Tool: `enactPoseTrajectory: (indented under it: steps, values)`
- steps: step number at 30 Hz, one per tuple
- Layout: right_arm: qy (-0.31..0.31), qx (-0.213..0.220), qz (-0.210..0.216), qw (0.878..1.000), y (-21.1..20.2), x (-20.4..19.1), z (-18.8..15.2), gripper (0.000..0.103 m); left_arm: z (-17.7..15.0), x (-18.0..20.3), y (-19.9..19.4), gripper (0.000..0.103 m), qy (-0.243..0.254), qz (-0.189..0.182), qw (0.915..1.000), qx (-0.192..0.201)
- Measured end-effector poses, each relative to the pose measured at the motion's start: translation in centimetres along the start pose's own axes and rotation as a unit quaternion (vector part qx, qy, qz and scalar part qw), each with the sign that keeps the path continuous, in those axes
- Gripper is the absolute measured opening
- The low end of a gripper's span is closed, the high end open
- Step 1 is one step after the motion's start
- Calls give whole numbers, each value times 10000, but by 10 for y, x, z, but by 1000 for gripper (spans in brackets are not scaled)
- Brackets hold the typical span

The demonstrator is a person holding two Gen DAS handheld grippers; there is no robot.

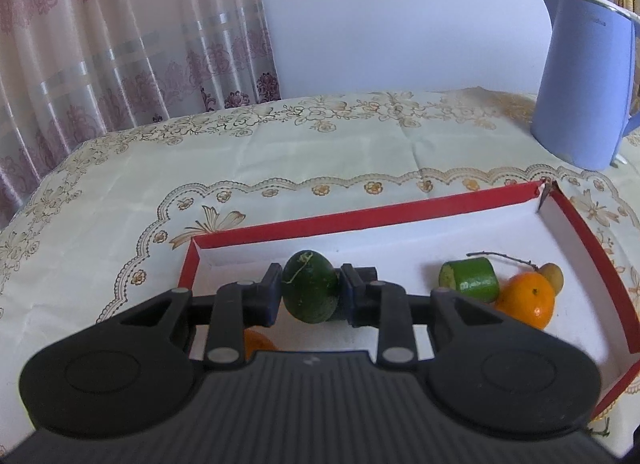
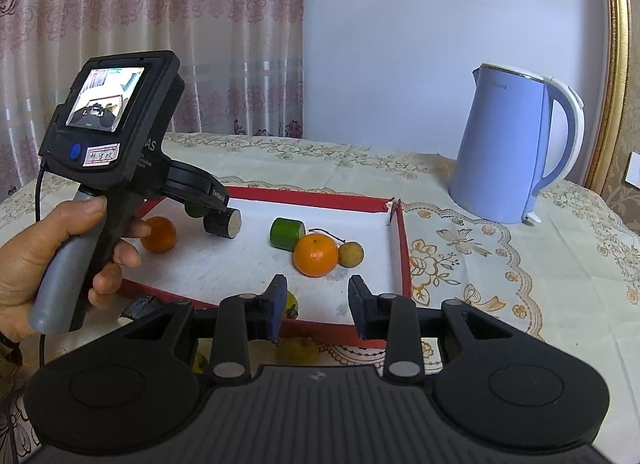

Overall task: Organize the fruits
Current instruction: 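Carry the avocado over the tray with the left gripper while the right gripper lifts the pear, then release the avocado into the tray with the left gripper while the right gripper carries the pear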

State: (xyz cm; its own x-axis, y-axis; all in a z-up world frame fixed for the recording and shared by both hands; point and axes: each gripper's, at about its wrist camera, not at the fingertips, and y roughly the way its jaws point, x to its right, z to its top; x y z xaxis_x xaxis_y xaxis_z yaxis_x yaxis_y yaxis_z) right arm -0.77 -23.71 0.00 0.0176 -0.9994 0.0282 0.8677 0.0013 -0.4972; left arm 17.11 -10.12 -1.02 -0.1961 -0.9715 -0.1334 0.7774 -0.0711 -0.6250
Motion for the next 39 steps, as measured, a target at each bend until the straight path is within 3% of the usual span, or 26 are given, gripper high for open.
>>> enactPoseTrajectory:
  steps: [3,7,11,16,22,39]
  values:
    - [34,-19,-17,10000,4,1,1,33,0,0,0,32,7,1,10000,8]
    - [65,-31,-50,10000,10,2,4,33,1,-2,-10,62,7,61,9998,182]
    - [118,-41,-86,9999,18,6,8,33,4,-6,-30,74,-12,144,9991,396]
    - [197,-76,-97,9997,29,10,11,33,-2,-18,-55,74,-69,428,9984,369]
    - [344,-104,-119,9993,43,14,16,33,-29,-36,-90,82,-330,249,9984,394]
    - [399,-65,-339,9986,68,22,21,33,-82,-59,-139,85,-453,397,9971,472]
